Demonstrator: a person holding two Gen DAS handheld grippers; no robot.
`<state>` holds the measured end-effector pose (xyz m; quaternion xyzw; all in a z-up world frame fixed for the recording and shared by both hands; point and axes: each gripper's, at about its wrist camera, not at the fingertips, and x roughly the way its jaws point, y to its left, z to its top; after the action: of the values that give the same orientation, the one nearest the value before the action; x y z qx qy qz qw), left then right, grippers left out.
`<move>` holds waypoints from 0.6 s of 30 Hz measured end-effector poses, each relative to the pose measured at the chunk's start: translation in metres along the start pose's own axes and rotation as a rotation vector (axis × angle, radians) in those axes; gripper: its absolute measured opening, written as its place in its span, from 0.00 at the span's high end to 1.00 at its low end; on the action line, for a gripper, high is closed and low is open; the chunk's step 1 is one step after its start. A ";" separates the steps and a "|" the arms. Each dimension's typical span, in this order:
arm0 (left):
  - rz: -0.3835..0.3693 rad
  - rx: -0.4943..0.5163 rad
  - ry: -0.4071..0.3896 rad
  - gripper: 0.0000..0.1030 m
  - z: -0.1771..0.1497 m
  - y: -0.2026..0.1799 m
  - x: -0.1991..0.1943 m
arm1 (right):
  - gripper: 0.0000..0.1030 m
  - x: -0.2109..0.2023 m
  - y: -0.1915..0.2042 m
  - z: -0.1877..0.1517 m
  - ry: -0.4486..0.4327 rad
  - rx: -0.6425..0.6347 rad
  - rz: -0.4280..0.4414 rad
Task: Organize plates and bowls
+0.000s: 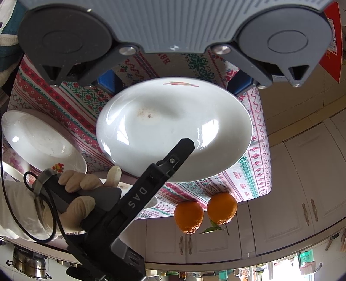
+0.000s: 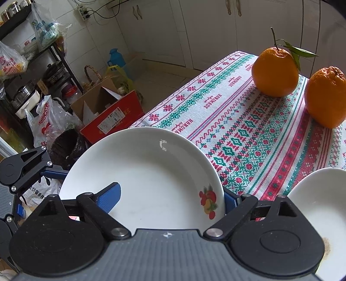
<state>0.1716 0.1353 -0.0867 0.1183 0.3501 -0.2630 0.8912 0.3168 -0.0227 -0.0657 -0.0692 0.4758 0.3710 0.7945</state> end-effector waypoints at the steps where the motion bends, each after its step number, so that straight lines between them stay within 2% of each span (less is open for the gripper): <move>1: -0.002 -0.003 -0.001 0.01 0.000 0.000 0.000 | 0.05 0.000 0.000 0.000 0.001 0.001 0.003; 7: 0.002 -0.002 -0.009 0.01 -0.001 -0.001 -0.003 | 0.01 -0.001 0.005 0.001 -0.004 -0.029 -0.024; 10: 0.019 -0.003 -0.015 0.01 -0.002 -0.005 -0.011 | 0.00 -0.011 0.010 0.003 -0.029 -0.068 -0.066; 14: 0.039 -0.018 -0.020 0.01 -0.008 -0.015 -0.029 | 0.00 -0.044 0.023 -0.004 -0.089 -0.124 -0.132; 18: 0.051 -0.038 -0.048 0.01 -0.010 -0.030 -0.050 | 0.00 -0.084 0.038 -0.027 -0.154 -0.129 -0.200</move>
<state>0.1188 0.1339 -0.0600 0.1039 0.3303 -0.2364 0.9078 0.2497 -0.0524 -0.0032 -0.1386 0.3793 0.3238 0.8556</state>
